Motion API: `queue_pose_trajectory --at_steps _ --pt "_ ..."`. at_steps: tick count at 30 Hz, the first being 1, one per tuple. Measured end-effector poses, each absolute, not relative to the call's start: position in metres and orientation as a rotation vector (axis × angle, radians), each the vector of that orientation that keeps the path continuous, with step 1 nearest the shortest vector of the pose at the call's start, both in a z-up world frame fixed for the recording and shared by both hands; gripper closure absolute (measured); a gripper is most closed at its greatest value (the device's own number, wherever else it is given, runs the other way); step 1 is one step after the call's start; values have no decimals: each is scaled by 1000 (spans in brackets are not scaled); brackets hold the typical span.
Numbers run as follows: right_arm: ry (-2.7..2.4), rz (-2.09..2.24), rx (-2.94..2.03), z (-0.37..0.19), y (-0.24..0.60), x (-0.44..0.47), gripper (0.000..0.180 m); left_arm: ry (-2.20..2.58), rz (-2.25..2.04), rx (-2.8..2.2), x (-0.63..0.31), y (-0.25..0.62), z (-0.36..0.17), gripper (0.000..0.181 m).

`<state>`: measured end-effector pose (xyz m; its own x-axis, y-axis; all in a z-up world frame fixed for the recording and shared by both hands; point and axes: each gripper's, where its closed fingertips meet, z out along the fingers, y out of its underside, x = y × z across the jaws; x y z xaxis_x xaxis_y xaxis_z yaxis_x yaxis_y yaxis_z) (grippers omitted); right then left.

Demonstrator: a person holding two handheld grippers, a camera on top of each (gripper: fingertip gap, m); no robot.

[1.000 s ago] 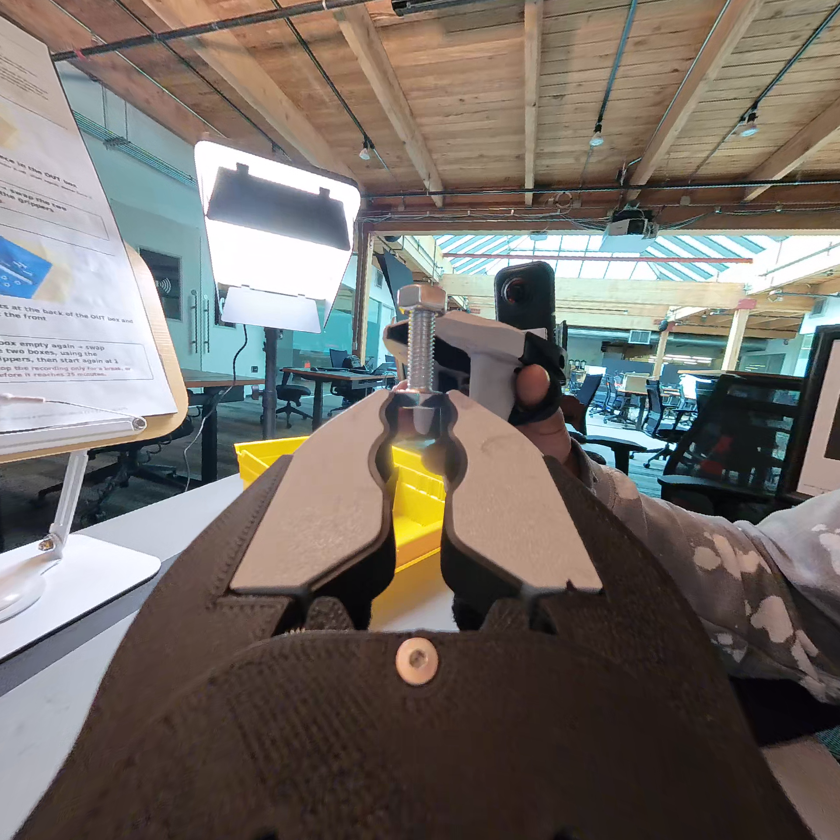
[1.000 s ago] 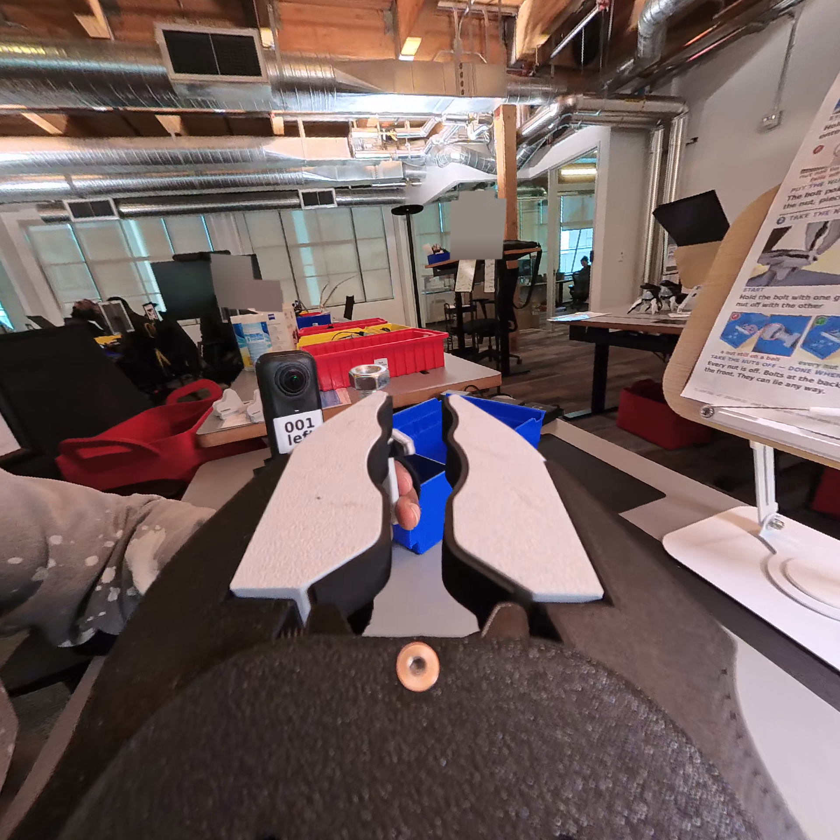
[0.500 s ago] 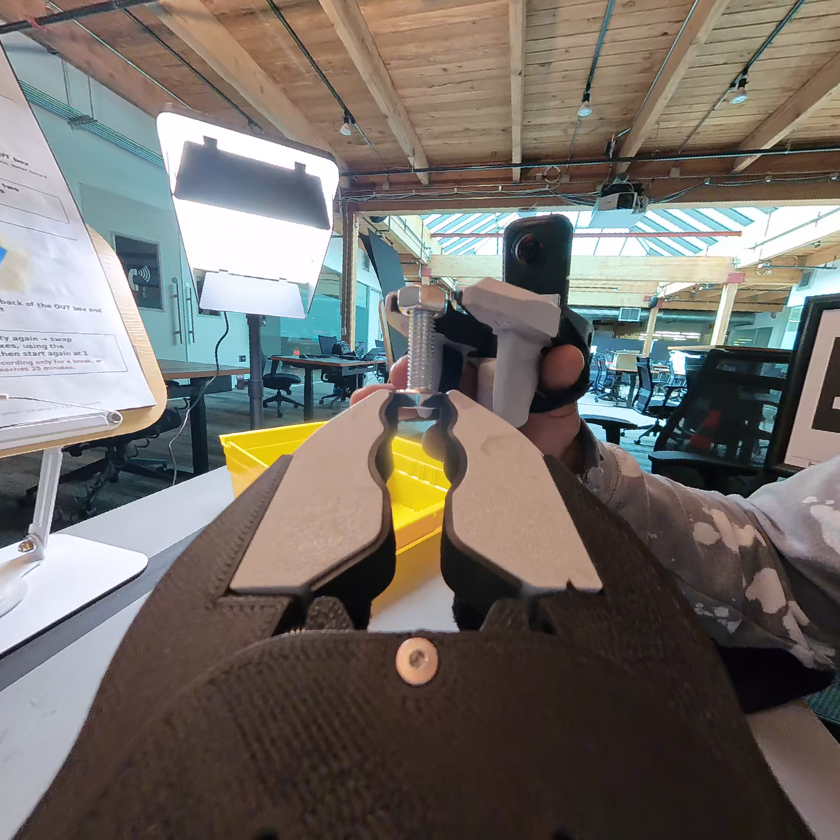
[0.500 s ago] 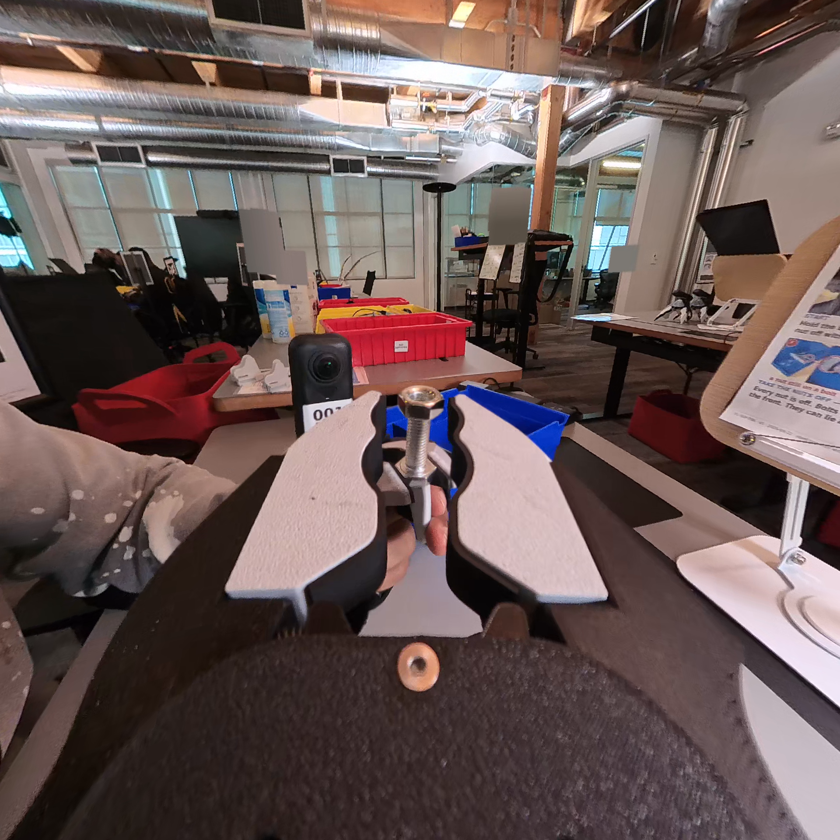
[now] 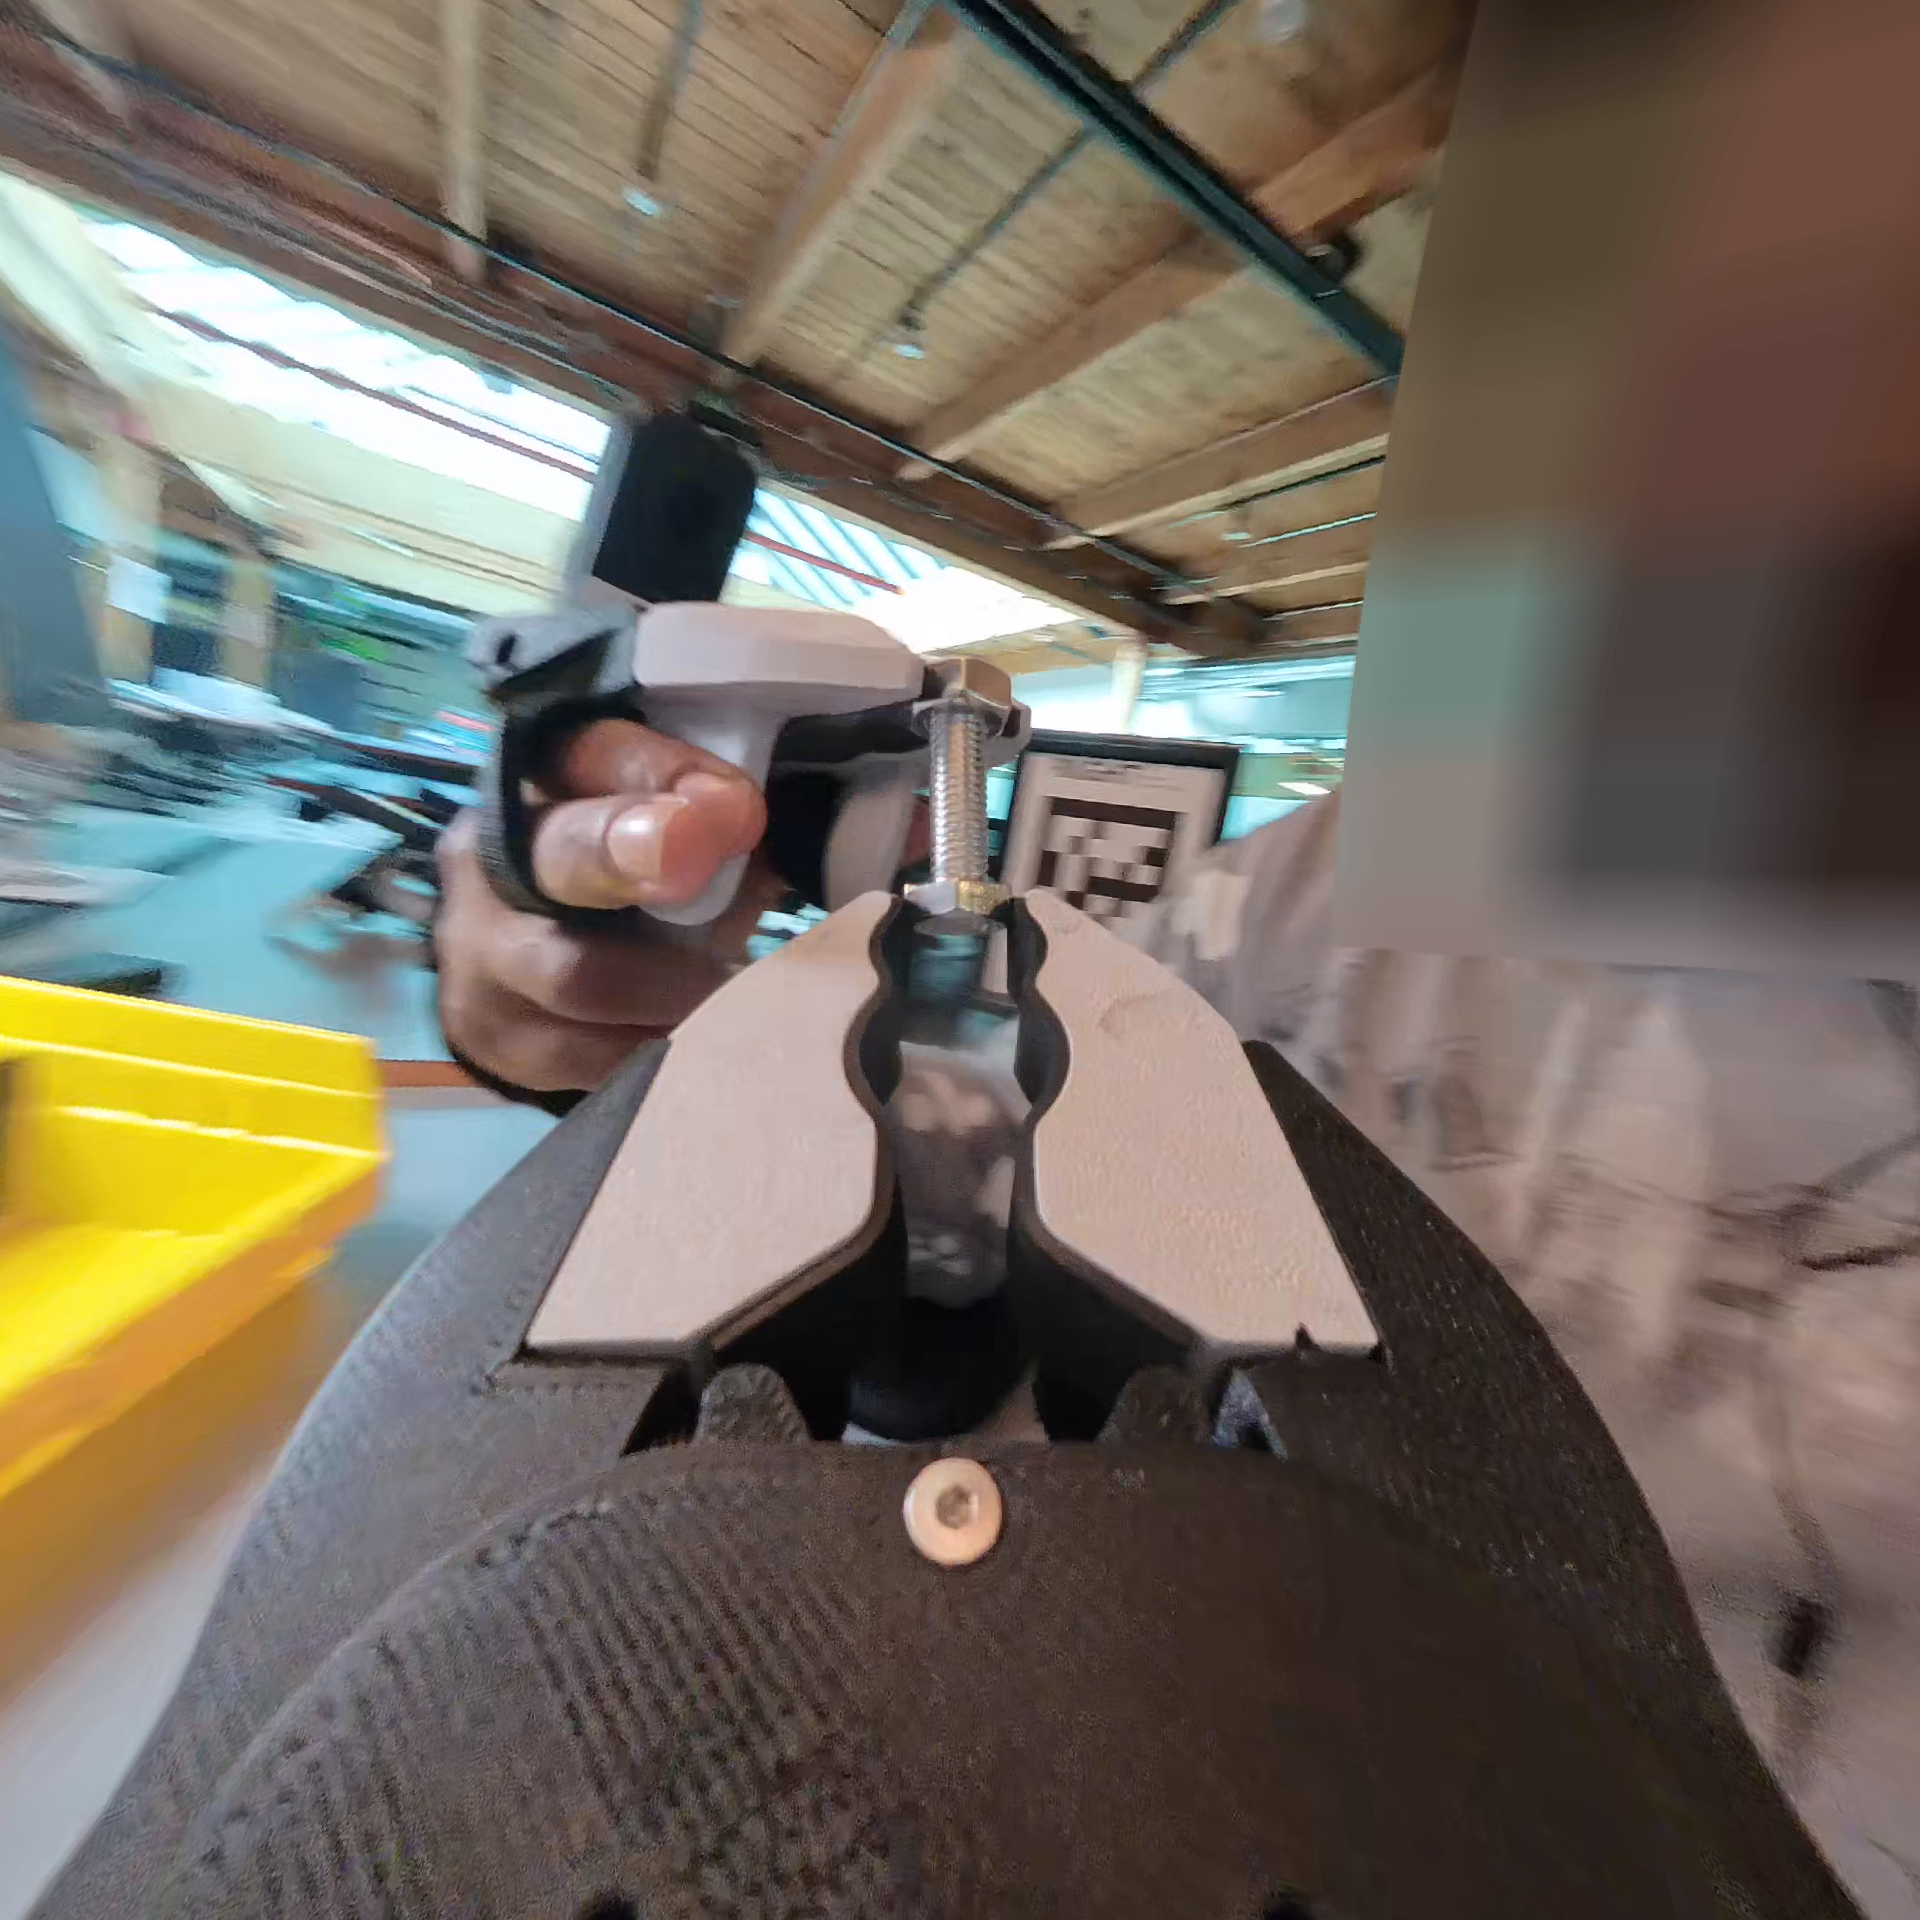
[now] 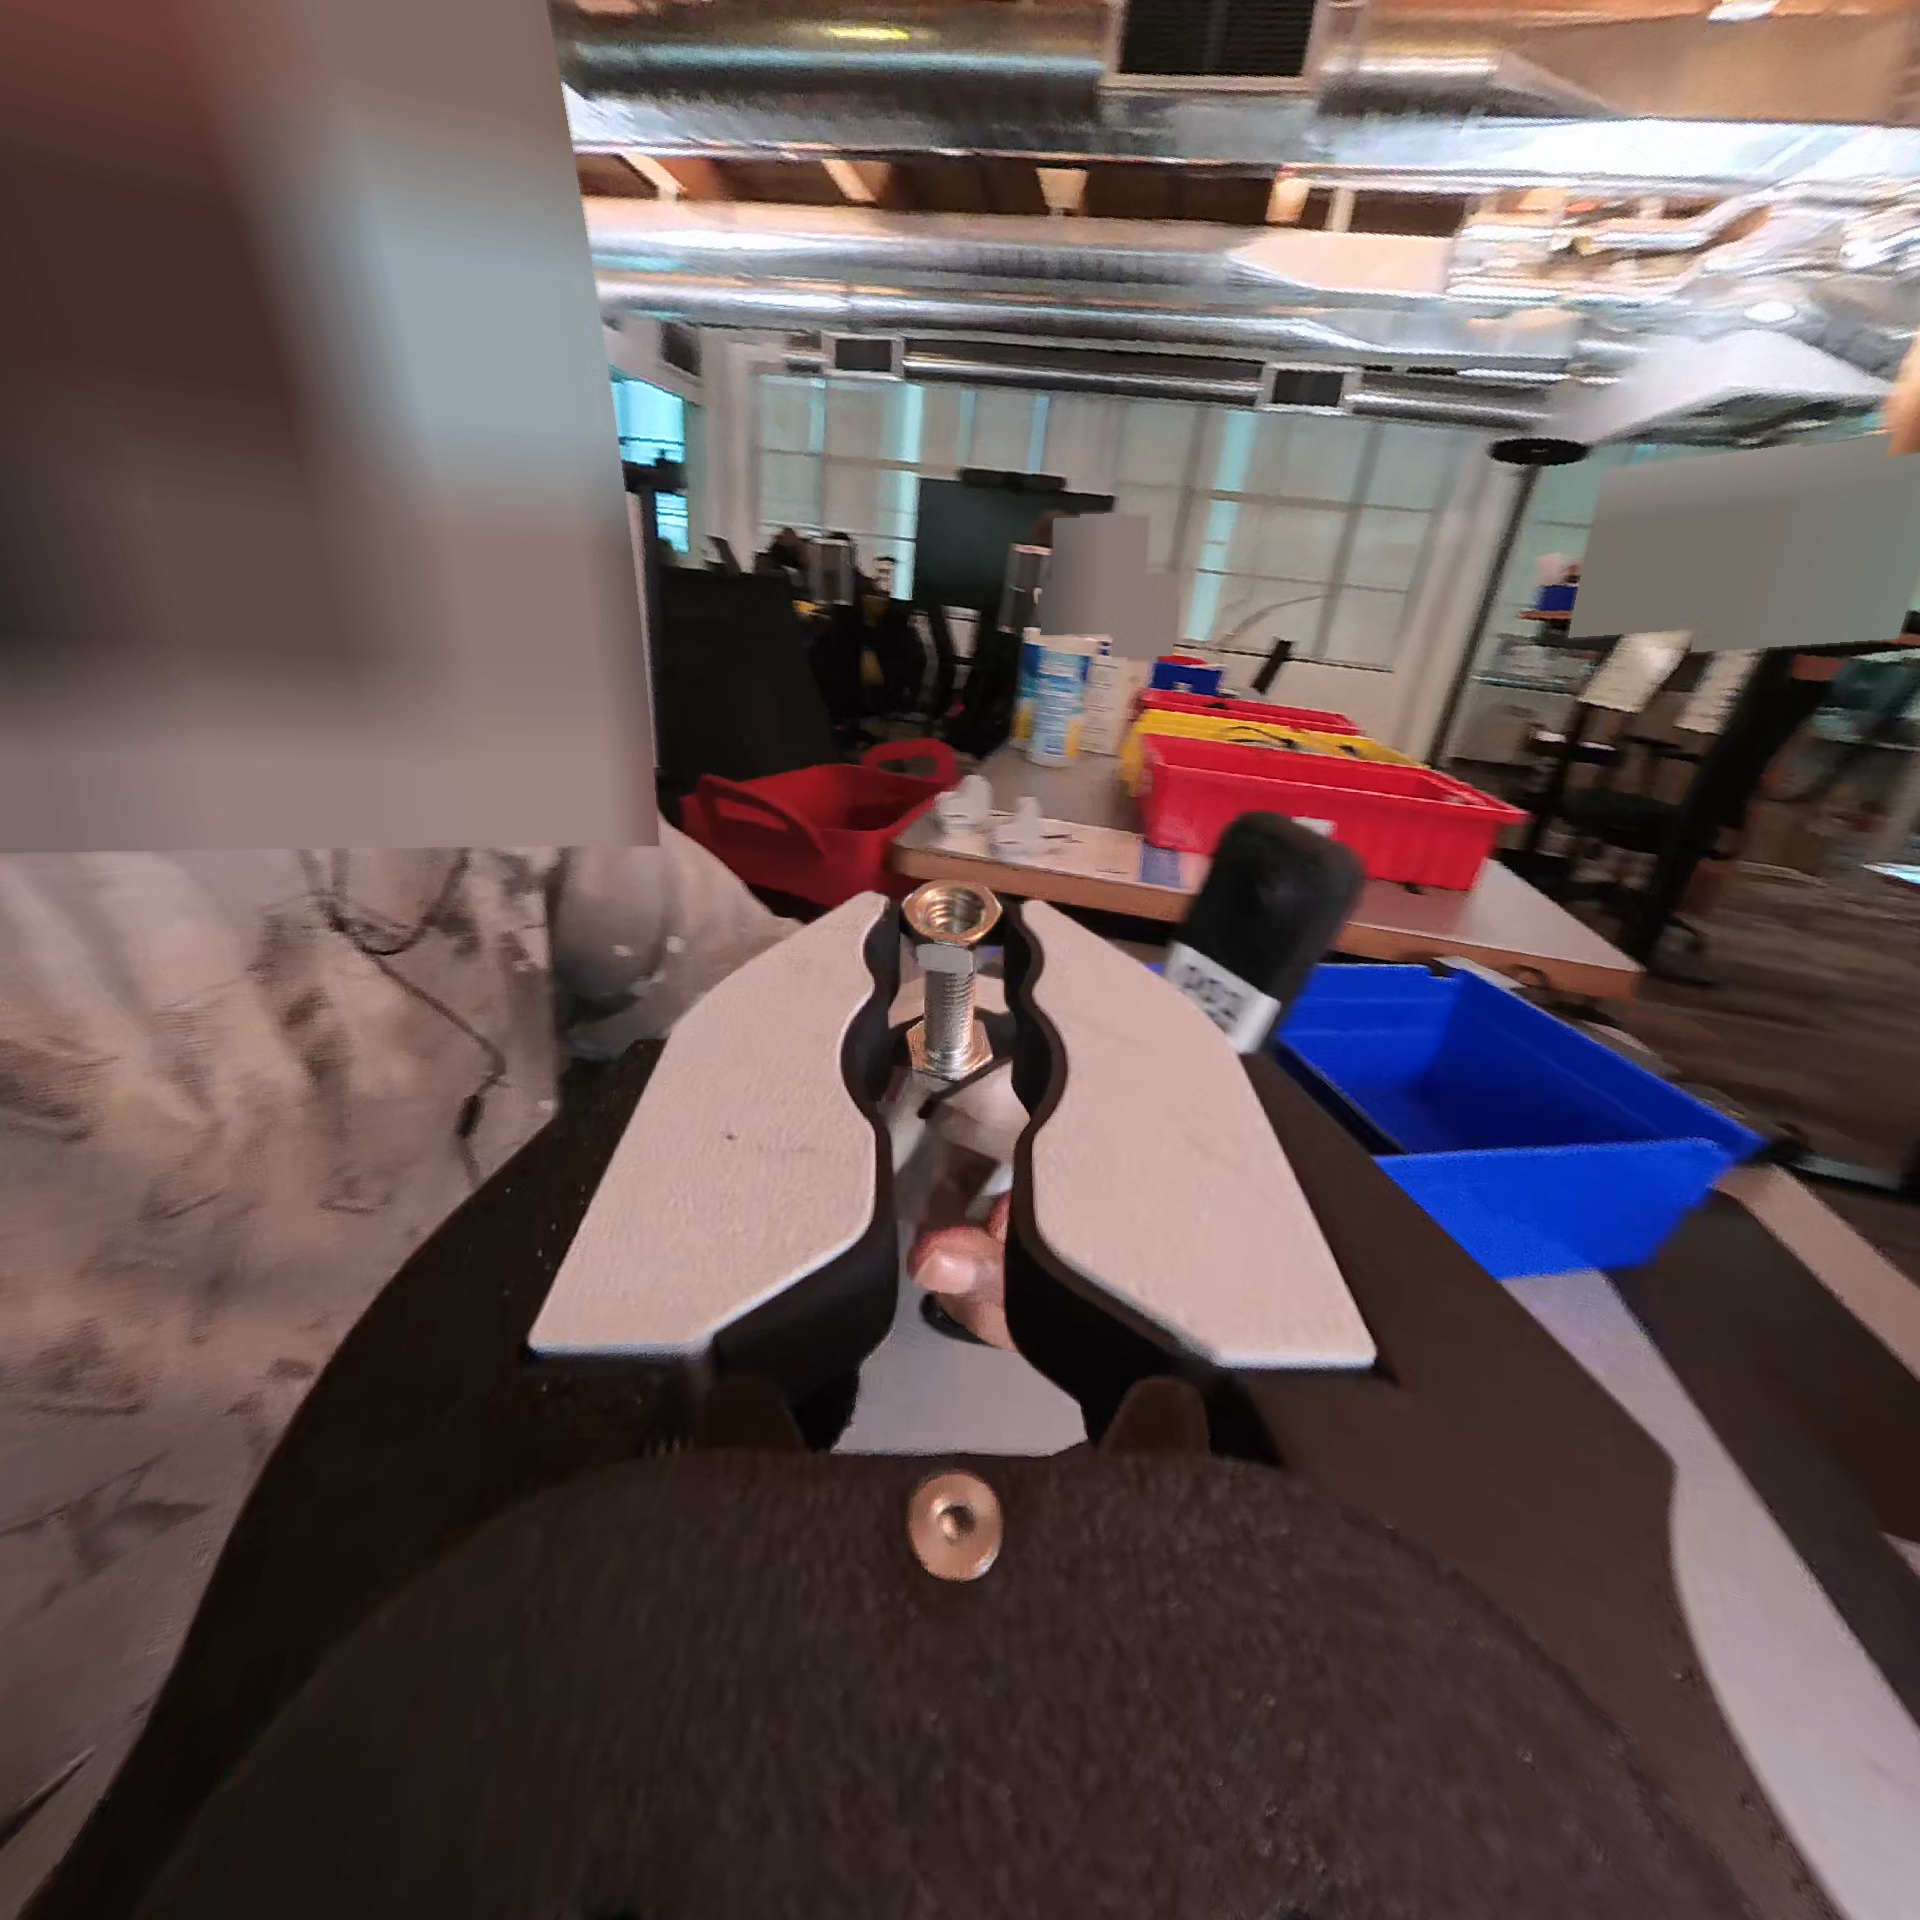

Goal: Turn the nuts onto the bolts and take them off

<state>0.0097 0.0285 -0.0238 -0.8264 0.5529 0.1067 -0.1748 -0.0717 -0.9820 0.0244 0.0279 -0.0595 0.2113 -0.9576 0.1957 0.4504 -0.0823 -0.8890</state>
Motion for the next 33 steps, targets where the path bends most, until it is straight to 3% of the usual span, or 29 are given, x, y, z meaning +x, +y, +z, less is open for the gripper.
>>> queue_pose_trajectory --at_steps 3,6,12,16,21,26,33 --pt "-1641 2178 -297 -4 27 31 162 735 -1460 -1091 40 14 -75 162" --pt "-1654 2069 -331 -5 36 31 161 708 -1452 -1106 46 21 -80 162" --pt "-1412 1732 -752 -12 117 -13 161 368 -934 -1230 -6 80 -85 162" --pt "-1196 1124 -1240 -61 236 -36 161 122 -510 -1298 -66 103 -92 162" --pt "-1169 579 -1607 -152 331 -18 161 68 -391 -1295 -84 104 -92 162" --pt "-1346 417 -1859 -234 351 -9 160 107 -386 -1304 -77 104 -92 162" --pt "-1575 229 -1902 -265 350 -1 160 163 -471 -1349 -60 108 -103 162"
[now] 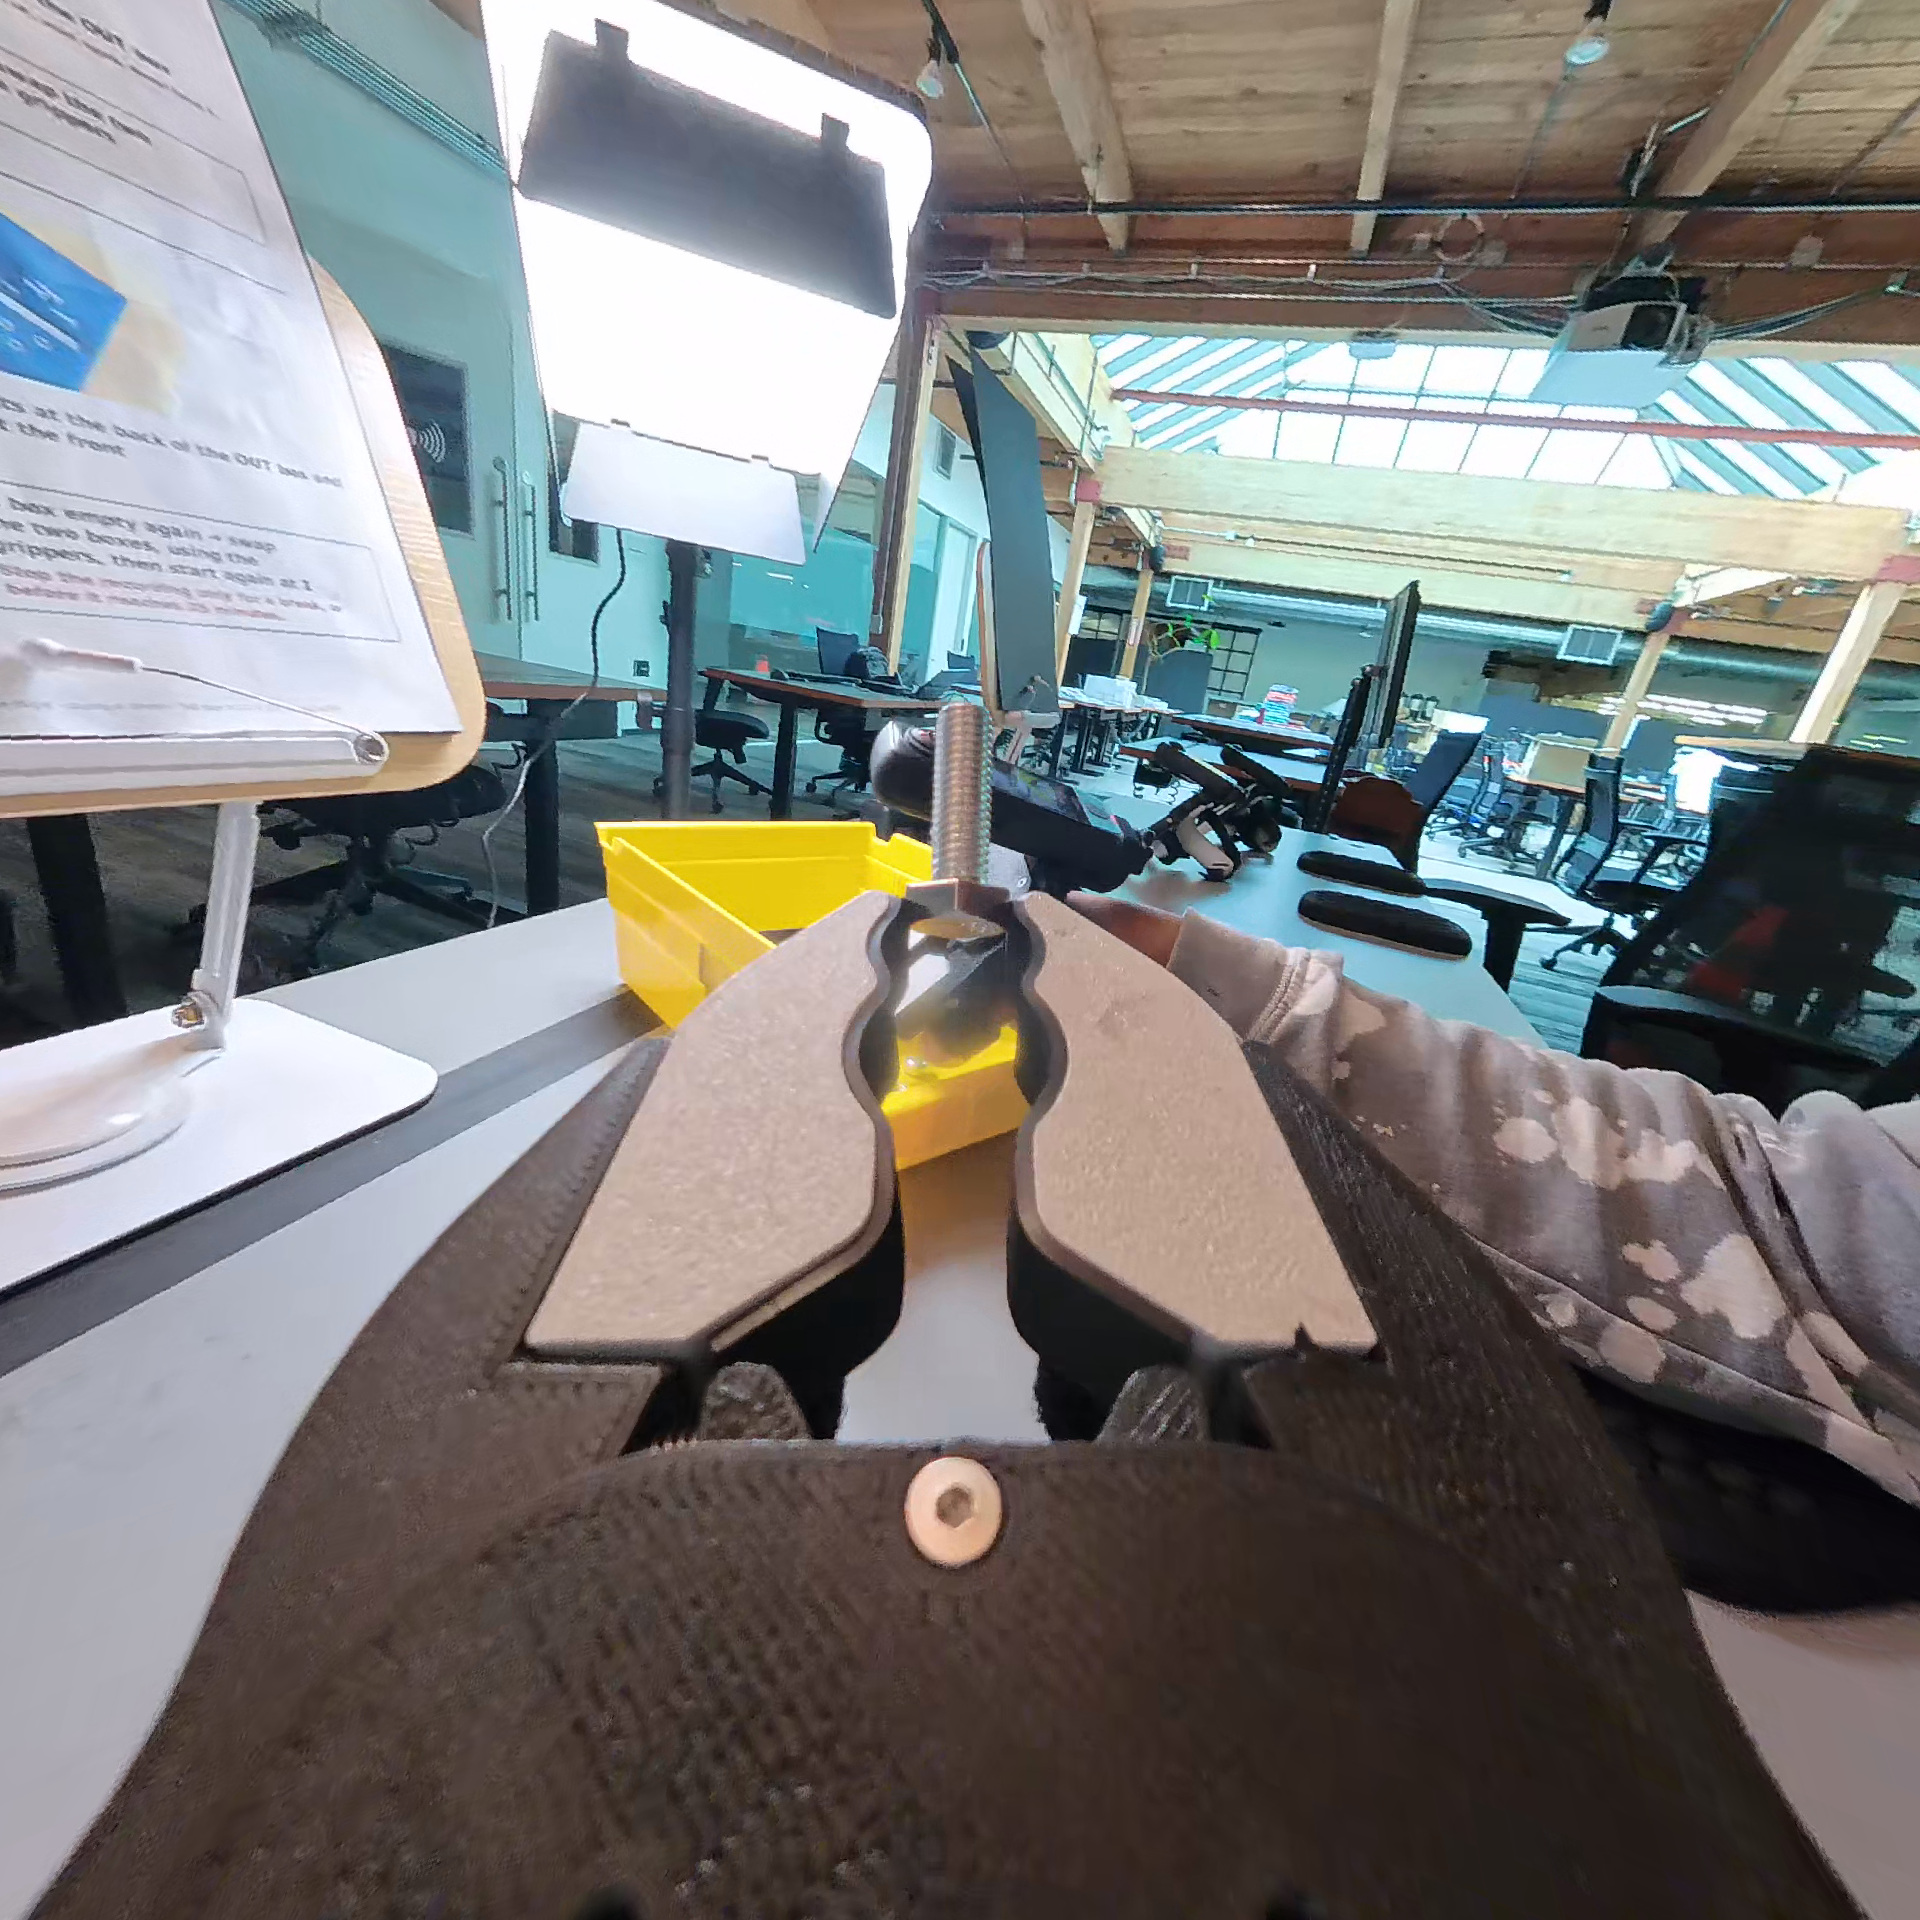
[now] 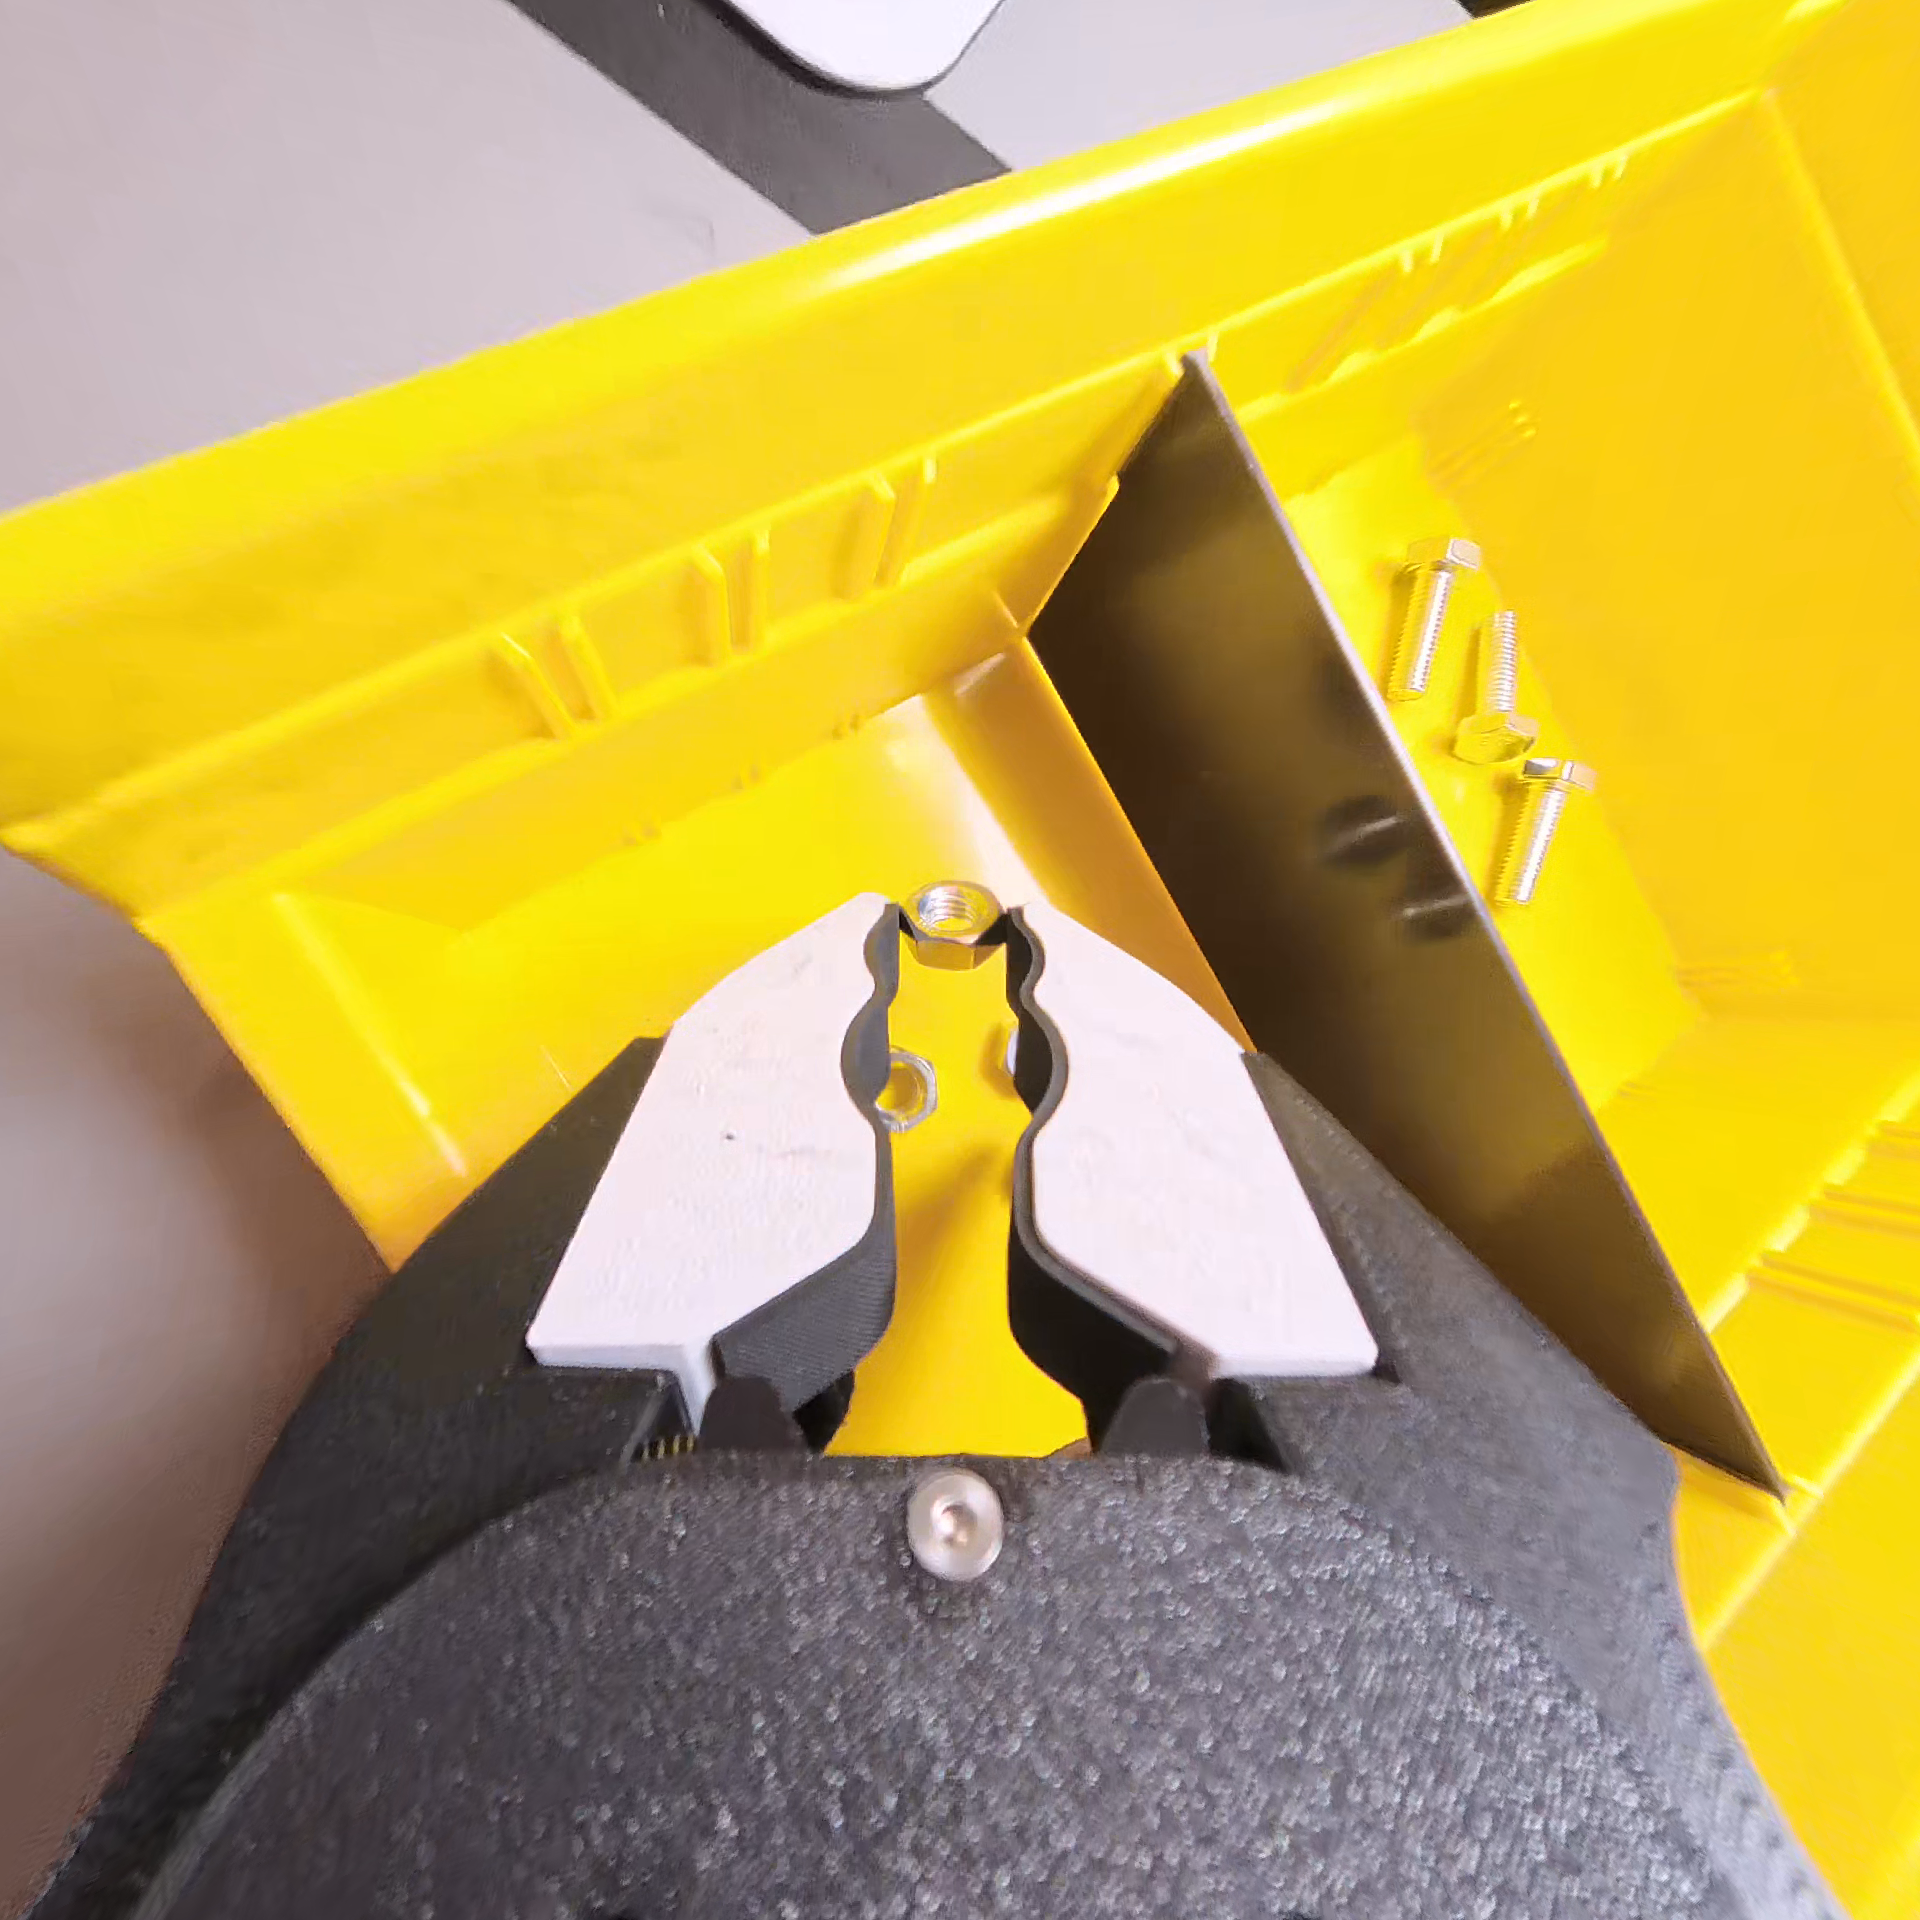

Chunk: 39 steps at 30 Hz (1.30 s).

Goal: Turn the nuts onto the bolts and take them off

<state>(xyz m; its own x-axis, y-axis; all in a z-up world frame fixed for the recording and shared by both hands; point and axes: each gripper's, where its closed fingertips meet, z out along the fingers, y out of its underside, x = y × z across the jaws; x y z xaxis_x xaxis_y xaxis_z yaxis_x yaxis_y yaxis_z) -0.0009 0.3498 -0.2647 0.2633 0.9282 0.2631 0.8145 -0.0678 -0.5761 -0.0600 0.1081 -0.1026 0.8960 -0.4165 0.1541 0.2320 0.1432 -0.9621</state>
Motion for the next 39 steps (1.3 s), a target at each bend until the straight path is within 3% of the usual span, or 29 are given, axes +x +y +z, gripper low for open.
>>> queue_pose_trajectory --at_steps 3,6,9,13,16,24,31,34,39 --pt "-1625 211 -1879 -268 346 0 159 184 -479 -1360 -55 109 -105 162" --pt "-1573 277 -1834 -254 346 -6 142 198 -498 -1380 -52 109 -107 162" --pt "-1493 544 -1627 -201 327 -22 140 209 -501 -1419 -51 111 -112 162" --pt "-1486 1046 -1214 -108 248 -32 152 208 -471 -1445 -54 114 -118 162" --pt "-1642 1192 -1043 -86 189 -28 153 203 -450 -1496 -56 118 -127 162" --pt "-1940 497 -792 -126 153 -48 153 212 -428 -1680 -56 128 -158 163" --pt "-2088 304 -666 -162 134 -59 151 249 -396 -1893 -55 130 -187 163" --pt "-2124 256 -644 -178 133 -64 165 278 -377 -1929 -54 129 -192 162" --pt "-2057 465 -764 -173 139 -69 170 267 -296 -1850 -66 131 -181 164"
